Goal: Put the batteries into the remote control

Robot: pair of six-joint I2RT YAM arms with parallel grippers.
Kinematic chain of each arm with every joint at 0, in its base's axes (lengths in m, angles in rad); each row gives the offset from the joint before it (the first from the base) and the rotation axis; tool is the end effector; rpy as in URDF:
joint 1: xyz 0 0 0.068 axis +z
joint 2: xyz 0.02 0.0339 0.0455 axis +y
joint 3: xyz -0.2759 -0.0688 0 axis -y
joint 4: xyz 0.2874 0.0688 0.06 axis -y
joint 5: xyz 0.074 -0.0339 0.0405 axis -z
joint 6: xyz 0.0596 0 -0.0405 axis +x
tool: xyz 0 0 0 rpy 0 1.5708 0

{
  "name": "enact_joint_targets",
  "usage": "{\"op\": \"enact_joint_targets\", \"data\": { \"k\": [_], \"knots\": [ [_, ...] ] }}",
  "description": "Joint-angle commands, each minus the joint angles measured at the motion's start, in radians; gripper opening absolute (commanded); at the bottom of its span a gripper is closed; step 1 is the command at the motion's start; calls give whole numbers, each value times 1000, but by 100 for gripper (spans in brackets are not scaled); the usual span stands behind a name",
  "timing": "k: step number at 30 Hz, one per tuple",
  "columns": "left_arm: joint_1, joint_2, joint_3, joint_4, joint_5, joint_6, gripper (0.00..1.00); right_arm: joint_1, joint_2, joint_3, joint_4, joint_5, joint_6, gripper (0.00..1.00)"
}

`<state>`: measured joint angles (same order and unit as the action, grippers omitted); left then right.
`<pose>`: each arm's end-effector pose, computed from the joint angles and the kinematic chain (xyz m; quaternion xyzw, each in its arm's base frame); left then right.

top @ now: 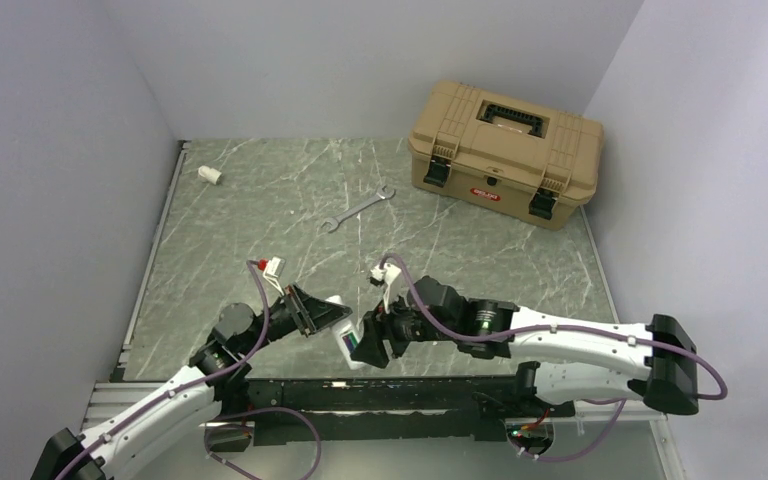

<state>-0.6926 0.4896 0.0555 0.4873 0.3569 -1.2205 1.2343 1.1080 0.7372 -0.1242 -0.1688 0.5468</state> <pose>0.1346 -0.1387 0.1837 -0.0523 0.6873 -0.6540 0.3118 0.0907 0.2896 0.2491 -0.3291 0.7911 0.4424 0.2648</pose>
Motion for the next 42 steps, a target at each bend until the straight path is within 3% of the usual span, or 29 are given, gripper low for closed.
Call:
{"op": "enact_joint_targets", "data": {
  "k": [1,8,15,22,29,38,42],
  "knots": [
    [-4,-14,30,-53,-66,33,0,7,-111,9,13,91,-43,67],
    [-4,6,31,-120,-109,64,0,3,-199,-2,-130,391,71,72],
    [-4,-18,57,-220,-135,101,0,-12,-27,27,-426,633,357,71],
    [-3,-45,50,-257,-146,102,0,-20,153,26,-423,637,440,69],
    [-4,-20,41,-221,-128,105,0,-39,306,64,-370,600,394,55],
    [-3,9,40,-188,-108,108,0,-65,348,57,-308,578,365,56],
    [-3,-1,35,-191,-107,104,0,-77,362,55,-292,564,355,52]
  ]
}}
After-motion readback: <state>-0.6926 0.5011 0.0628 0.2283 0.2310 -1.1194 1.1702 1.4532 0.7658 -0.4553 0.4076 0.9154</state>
